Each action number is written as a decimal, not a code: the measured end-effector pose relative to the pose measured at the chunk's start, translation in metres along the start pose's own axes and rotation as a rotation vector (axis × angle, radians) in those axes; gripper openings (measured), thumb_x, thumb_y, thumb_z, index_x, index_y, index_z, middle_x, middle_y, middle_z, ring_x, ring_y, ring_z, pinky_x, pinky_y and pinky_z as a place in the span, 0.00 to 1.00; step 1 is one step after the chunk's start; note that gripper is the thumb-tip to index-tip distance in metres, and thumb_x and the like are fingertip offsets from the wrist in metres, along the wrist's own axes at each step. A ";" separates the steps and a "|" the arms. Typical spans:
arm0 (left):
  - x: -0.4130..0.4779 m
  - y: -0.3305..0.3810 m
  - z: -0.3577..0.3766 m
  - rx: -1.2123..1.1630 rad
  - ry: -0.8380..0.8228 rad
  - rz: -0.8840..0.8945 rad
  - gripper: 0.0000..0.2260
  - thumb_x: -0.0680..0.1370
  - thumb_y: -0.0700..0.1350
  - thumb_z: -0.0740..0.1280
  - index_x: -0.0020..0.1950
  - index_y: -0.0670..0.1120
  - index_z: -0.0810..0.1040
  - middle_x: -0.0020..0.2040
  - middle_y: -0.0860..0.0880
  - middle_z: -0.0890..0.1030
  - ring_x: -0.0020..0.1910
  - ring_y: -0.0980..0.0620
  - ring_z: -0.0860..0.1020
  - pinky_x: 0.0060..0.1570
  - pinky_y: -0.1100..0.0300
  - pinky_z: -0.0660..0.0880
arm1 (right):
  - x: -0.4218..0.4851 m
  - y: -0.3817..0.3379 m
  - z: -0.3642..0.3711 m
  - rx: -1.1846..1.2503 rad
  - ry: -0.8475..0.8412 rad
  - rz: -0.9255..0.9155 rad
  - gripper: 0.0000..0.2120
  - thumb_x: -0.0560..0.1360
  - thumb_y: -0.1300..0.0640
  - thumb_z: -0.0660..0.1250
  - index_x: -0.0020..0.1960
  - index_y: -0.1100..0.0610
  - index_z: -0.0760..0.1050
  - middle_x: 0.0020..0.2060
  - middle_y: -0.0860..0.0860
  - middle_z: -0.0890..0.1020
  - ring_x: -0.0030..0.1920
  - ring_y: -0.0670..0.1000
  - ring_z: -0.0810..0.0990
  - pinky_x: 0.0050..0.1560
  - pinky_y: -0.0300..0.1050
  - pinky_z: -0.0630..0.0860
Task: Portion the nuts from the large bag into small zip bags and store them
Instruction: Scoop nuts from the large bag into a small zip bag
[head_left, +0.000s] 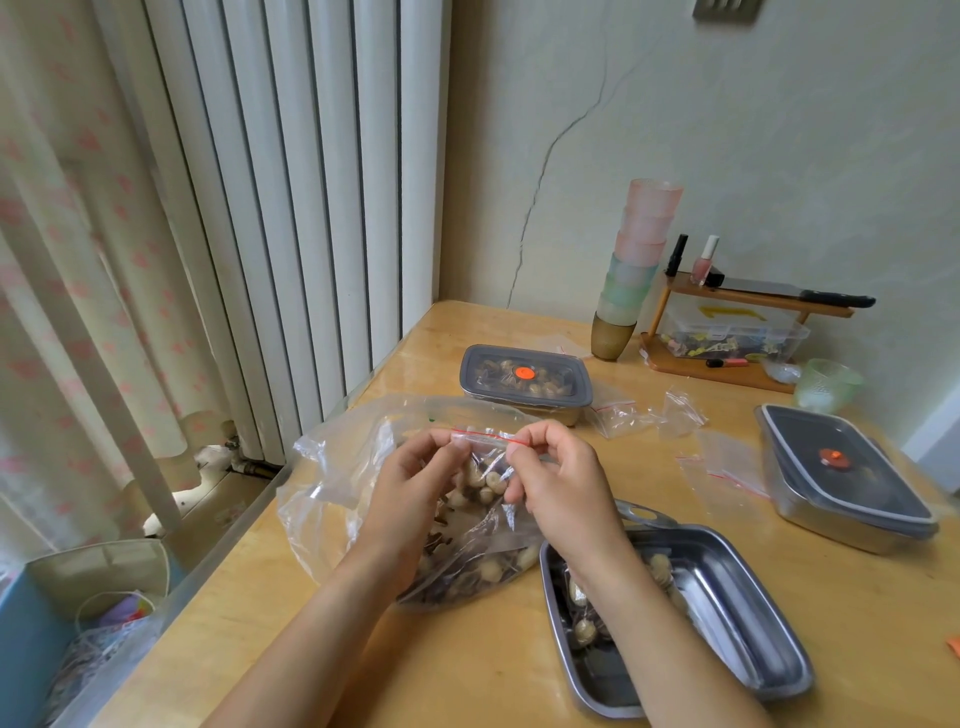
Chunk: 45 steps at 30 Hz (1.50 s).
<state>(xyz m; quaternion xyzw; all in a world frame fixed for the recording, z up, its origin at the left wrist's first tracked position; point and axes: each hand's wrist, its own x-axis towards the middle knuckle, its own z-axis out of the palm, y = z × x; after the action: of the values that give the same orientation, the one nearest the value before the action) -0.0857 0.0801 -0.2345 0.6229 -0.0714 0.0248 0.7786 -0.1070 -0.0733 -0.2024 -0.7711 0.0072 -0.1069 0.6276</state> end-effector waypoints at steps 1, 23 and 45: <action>0.000 0.001 0.000 -0.017 0.009 -0.010 0.07 0.82 0.43 0.68 0.45 0.45 0.82 0.39 0.45 0.77 0.38 0.52 0.75 0.43 0.58 0.73 | 0.001 0.001 0.001 -0.016 0.009 -0.016 0.03 0.79 0.61 0.67 0.47 0.56 0.78 0.33 0.49 0.80 0.34 0.45 0.78 0.36 0.38 0.73; -0.007 0.010 0.001 0.030 -0.080 0.113 0.04 0.81 0.37 0.69 0.47 0.37 0.80 0.40 0.43 0.82 0.38 0.52 0.79 0.38 0.63 0.76 | 0.002 0.006 0.002 -0.063 -0.119 -0.060 0.04 0.78 0.52 0.73 0.47 0.52 0.83 0.41 0.49 0.86 0.42 0.44 0.82 0.47 0.43 0.81; -0.008 0.012 0.001 0.038 -0.077 0.118 0.04 0.81 0.36 0.68 0.47 0.37 0.78 0.38 0.40 0.80 0.33 0.48 0.77 0.28 0.61 0.76 | 0.001 0.007 0.005 -0.156 -0.072 -0.200 0.06 0.79 0.58 0.71 0.43 0.52 0.81 0.34 0.48 0.81 0.35 0.42 0.76 0.38 0.37 0.74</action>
<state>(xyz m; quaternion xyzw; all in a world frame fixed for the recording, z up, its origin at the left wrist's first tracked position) -0.0948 0.0827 -0.2235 0.6326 -0.1372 0.0481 0.7607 -0.1042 -0.0705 -0.2098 -0.8180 -0.0841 -0.1401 0.5516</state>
